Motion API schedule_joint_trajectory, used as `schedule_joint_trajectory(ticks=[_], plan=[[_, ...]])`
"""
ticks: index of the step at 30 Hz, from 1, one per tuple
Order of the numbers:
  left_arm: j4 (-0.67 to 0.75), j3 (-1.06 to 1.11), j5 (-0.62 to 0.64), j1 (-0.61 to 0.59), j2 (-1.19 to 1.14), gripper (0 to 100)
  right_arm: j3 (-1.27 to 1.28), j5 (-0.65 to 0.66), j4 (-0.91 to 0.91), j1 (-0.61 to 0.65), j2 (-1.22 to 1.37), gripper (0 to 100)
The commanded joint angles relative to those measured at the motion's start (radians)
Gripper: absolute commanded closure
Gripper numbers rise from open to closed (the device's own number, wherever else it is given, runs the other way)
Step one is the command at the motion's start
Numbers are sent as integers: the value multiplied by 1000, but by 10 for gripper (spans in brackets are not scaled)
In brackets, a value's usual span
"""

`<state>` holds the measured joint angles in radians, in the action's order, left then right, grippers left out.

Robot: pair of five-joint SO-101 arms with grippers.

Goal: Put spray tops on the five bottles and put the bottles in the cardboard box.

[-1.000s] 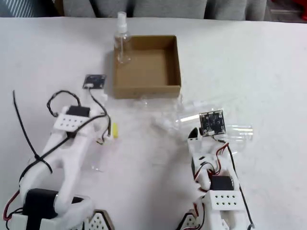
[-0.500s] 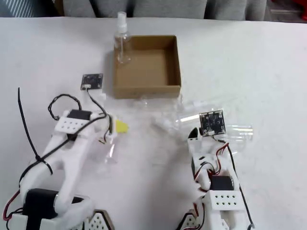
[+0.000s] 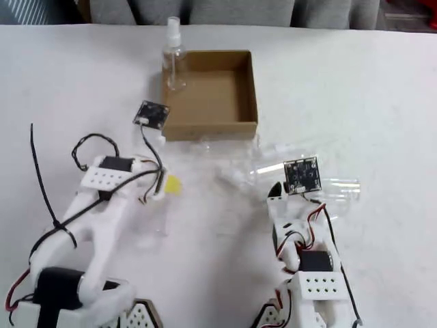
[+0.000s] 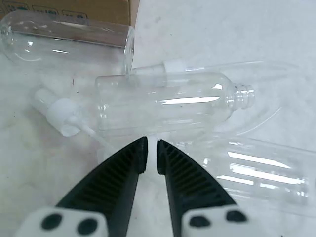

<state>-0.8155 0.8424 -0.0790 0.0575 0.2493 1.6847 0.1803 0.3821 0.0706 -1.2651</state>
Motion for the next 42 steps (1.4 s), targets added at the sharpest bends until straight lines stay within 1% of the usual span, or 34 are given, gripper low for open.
schedule_joint_trajectory(ticks=[1, 3, 6, 10, 20, 22, 23, 25, 26, 27, 29, 32, 37, 40, 42], plan=[[-34, -84, 52, 8, -88, 701, 6, 11, 2, 8, 4, 981], [-86, -166, 77, 4, -173, 700, 6, 11, 2, 10, 4, 981], [-155, -292, 81, 2, -294, 702, 6, 11, 15, 31, 5, 981], [-229, -405, 86, -1, -384, 702, 6, 11, 21, 36, 4, 981], [-241, -439, 187, 4, -406, 705, 6, 11, 18, 36, 4, 981], [-239, -439, 184, -1, -406, 740, 6, 11, 18, 36, 4, 981], [-239, -439, 184, -1, -406, 778, 6, 11, 18, 36, 4, 981], [-239, -431, 181, 5, -407, 888, 6, 11, 18, 36, 4, 981], [-239, -430, 160, 7, -407, 953, 6, 11, 18, 36, 4, 981], [-242, -430, 130, 7, -407, 994, 6, 11, 16, 35, 4, 981], [-261, -428, 94, 5, -407, 948, 6, 11, 16, 35, 4, 981], [-269, -428, 89, -15, -406, 984, 6, 11, 16, 31, 4, 981], [-270, -437, 91, -90, -397, 980, 6, 15, 19, 28, -1, 981], [-269, -436, 91, -133, -361, 980, 6, 94, 22, 27, 1, 981], [-269, -420, 91, -150, -298, 980, 6, 118, 22, 27, 2, 981]])
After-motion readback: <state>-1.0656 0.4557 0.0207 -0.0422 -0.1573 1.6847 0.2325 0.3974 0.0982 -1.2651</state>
